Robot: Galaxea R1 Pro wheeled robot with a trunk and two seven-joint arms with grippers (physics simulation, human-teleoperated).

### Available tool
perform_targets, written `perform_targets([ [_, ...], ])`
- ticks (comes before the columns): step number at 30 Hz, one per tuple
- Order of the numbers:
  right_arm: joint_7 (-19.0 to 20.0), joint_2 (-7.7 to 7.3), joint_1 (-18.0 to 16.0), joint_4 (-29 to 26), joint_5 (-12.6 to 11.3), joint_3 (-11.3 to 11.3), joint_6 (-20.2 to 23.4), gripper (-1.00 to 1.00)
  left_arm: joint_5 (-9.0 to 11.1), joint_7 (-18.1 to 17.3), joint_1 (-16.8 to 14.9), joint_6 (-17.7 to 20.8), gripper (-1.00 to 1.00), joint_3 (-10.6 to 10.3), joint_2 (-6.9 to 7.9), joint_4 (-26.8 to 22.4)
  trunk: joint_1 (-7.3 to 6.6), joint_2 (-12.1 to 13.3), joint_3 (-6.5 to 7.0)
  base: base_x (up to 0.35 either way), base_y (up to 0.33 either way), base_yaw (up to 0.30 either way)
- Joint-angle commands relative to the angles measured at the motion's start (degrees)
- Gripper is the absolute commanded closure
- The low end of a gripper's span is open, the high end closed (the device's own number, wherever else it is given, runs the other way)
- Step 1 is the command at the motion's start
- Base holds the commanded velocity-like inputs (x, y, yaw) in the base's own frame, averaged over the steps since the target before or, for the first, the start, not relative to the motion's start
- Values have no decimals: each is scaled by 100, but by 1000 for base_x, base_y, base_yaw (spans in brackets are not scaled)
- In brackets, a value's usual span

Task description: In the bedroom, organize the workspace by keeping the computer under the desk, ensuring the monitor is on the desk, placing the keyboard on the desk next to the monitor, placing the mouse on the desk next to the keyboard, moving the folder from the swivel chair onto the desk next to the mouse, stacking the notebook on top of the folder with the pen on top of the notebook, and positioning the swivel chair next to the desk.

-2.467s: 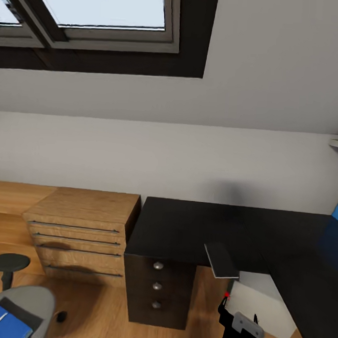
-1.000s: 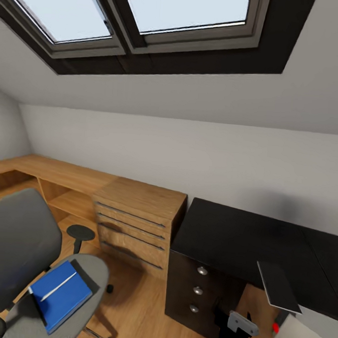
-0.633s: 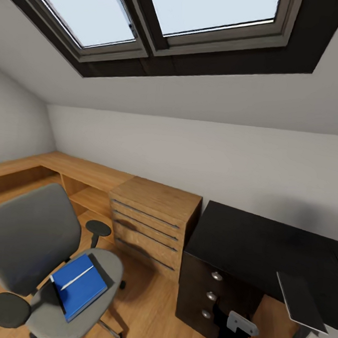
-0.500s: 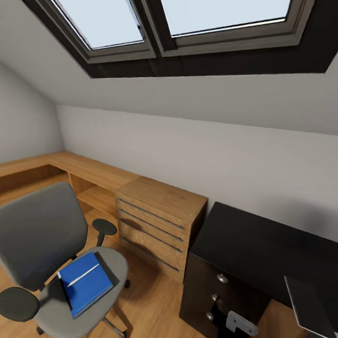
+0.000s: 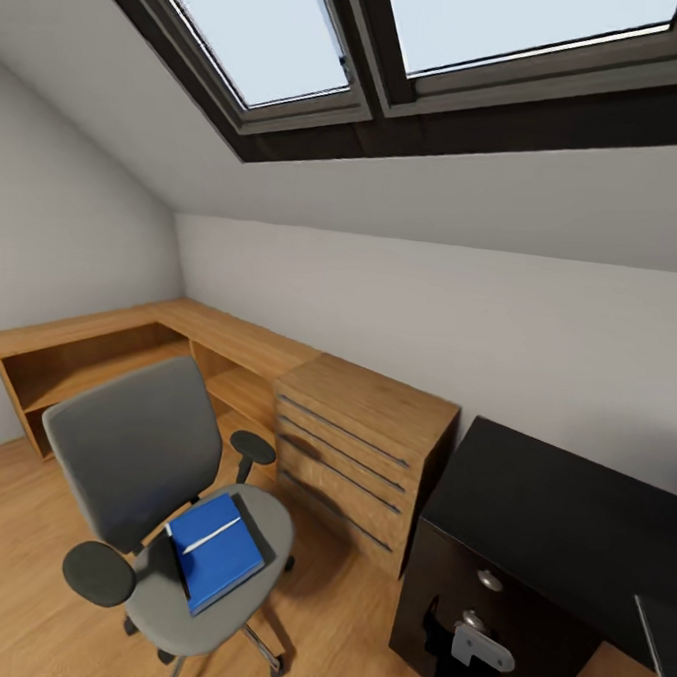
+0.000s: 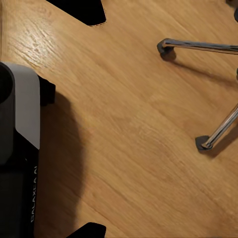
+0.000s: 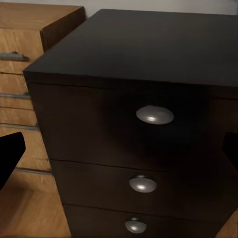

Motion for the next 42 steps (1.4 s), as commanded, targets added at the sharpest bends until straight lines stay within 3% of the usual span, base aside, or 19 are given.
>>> perform_targets([
  [1,-19,0,-2,0,-48,50,-19,-100,51,49,-4,29,-100,-42,6,-10,1,-5,-8,0,0,287],
  [11,19,5,-3,7,-30,52,8,-100,51,49,-3,29,-100,-42,6,-7,1,-5,-8,0,0,288],
  [16,301,-2,-2,8,-29,52,254,-100,51,49,-1,29,-100,-42,6,-4,1,-5,-8,0,0,288],
  [42,345,-3,-2,8,-28,51,289,-100,51,48,-1,29,-100,-42,6,-2,1,-5,-8,0,0,288],
])
